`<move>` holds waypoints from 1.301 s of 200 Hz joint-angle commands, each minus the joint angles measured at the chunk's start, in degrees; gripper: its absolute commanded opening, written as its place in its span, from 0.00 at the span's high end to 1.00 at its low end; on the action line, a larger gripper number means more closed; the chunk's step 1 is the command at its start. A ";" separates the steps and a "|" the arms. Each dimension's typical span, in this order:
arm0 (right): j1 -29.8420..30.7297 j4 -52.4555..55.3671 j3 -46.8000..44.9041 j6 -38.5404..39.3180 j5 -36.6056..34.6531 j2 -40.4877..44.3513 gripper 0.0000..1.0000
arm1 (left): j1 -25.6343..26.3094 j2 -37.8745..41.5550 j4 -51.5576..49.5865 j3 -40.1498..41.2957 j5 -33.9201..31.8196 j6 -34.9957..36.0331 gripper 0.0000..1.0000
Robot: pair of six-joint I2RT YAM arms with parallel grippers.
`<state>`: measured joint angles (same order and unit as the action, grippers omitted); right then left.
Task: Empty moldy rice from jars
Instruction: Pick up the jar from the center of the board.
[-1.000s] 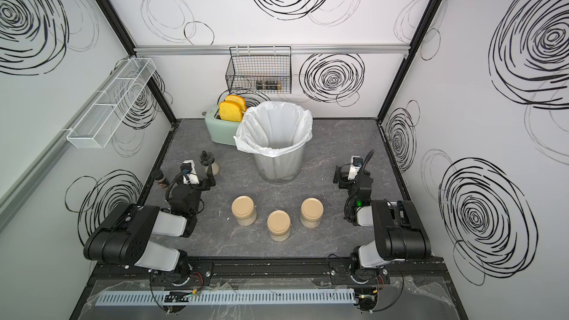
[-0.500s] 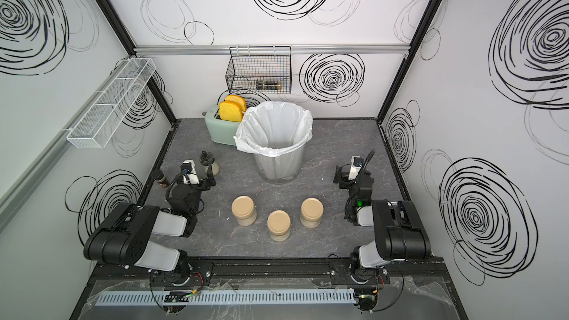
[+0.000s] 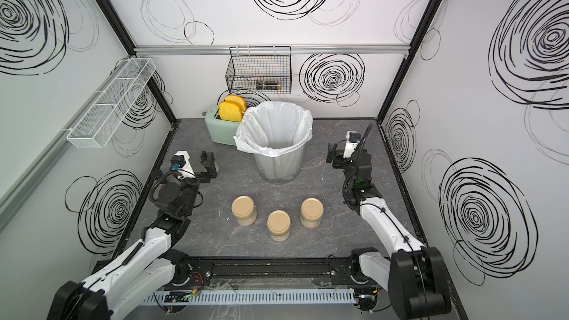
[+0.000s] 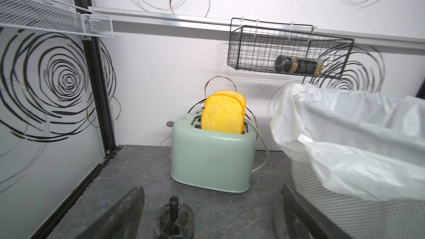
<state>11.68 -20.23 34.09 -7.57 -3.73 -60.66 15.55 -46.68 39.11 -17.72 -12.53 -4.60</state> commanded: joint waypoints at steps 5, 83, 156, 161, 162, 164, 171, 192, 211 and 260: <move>3.92 15.53 -2.23 -2.87 3.49 5.55 0.02 | 2.25 3.82 -18.67 -2.66 4.29 -3.32 0.04; 21.86 28.94 3.75 -2.91 6.54 10.02 0.02 | 3.46 10.12 -27.90 -4.43 9.21 -13.22 0.04; 38.30 38.16 12.63 -2.08 3.87 -3.64 0.02 | 2.42 9.76 -32.53 -3.95 12.68 -15.43 0.04; 39.21 39.44 13.15 -2.43 2.99 -4.27 0.02 | 2.40 9.84 -32.45 -3.55 12.94 -15.88 0.04; 39.34 39.72 13.26 -2.57 2.79 -4.46 0.02 | 2.39 9.89 -32.49 -3.51 12.96 -15.92 0.04; 39.63 40.22 13.57 -2.90 2.44 -4.59 0.02 | 2.43 9.93 -32.34 -3.30 13.06 -16.04 0.04; 40.42 42.36 14.40 -4.11 0.95 -5.35 0.02 | 2.47 10.18 -32.11 -2.76 13.49 -16.47 0.04; 40.69 50.26 17.11 -10.53 -3.29 -5.74 0.02 | 2.63 11.02 -32.31 -2.09 14.29 -16.59 0.04; 40.61 53.68 17.43 -14.05 -7.75 -4.05 0.02 | 2.81 11.76 -32.28 -1.91 14.53 -16.25 0.04; 34.10 61.37 17.03 -19.30 -8.89 0.47 0.02 | 3.12 10.95 -31.51 -2.45 16.31 -15.90 0.04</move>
<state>48.90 33.56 49.98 -22.63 -10.57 -61.89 18.31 -35.53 5.93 -20.21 2.35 -19.79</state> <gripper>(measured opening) 0.979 0.962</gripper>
